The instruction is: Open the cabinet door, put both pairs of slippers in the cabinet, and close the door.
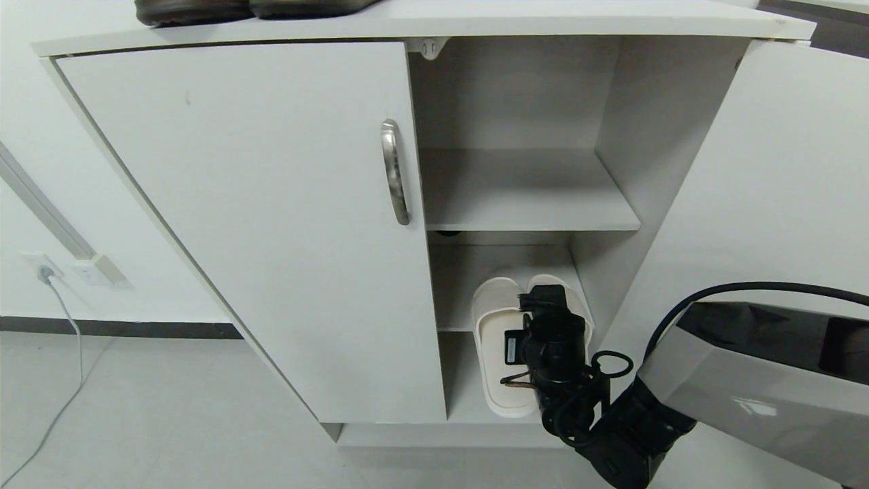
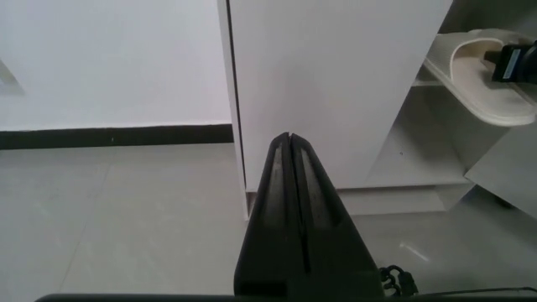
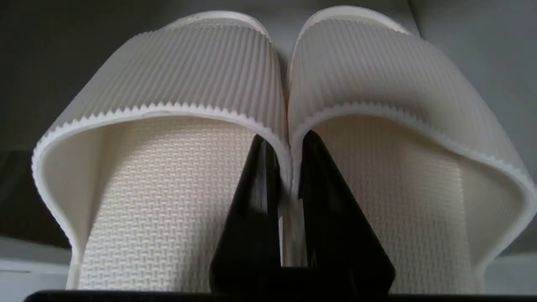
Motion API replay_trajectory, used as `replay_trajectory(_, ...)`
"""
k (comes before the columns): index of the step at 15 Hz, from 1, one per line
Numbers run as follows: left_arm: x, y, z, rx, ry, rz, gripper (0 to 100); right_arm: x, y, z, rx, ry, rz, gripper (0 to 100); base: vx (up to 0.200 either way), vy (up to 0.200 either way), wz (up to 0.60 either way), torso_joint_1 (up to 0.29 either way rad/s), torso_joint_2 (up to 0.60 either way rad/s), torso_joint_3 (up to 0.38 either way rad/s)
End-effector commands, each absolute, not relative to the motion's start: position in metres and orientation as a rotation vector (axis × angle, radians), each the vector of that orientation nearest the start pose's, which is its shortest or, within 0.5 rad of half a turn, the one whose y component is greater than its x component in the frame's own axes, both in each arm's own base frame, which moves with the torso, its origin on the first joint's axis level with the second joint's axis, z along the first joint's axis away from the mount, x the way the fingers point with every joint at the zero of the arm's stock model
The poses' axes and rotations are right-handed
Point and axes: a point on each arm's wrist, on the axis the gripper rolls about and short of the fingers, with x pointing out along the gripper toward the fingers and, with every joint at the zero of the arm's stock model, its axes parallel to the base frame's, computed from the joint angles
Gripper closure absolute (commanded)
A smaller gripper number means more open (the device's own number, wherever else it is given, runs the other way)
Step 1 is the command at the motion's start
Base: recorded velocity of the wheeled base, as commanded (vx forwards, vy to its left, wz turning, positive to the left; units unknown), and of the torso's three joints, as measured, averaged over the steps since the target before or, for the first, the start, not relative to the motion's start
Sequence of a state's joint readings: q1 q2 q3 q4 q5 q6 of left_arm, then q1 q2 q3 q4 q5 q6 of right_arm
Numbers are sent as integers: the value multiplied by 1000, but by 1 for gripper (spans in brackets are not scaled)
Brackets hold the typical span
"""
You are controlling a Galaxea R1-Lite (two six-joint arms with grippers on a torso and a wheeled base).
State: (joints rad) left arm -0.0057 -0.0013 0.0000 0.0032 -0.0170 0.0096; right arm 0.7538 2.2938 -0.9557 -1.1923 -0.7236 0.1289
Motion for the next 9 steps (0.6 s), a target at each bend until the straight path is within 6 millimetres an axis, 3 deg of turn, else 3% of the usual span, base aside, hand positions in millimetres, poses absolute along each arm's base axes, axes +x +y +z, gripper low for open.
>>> replay_trajectory(1, -23, 0, 75, 9, 3, -23, 100, 307, 269, 58, 32, 110, 27, 100, 0, 0, 0, 0, 0, 0)
replay_trajectory(4, -23, 0, 75, 11, 3, -23, 100, 310, 268, 57, 35, 112, 26, 100, 0, 0, 0, 0, 0, 0)
replay_trajectory(9, -23, 0, 75, 11, 3, -23, 100, 332, 272, 58, 52, 90, 20, 100, 0, 0, 0, 0, 0, 0)
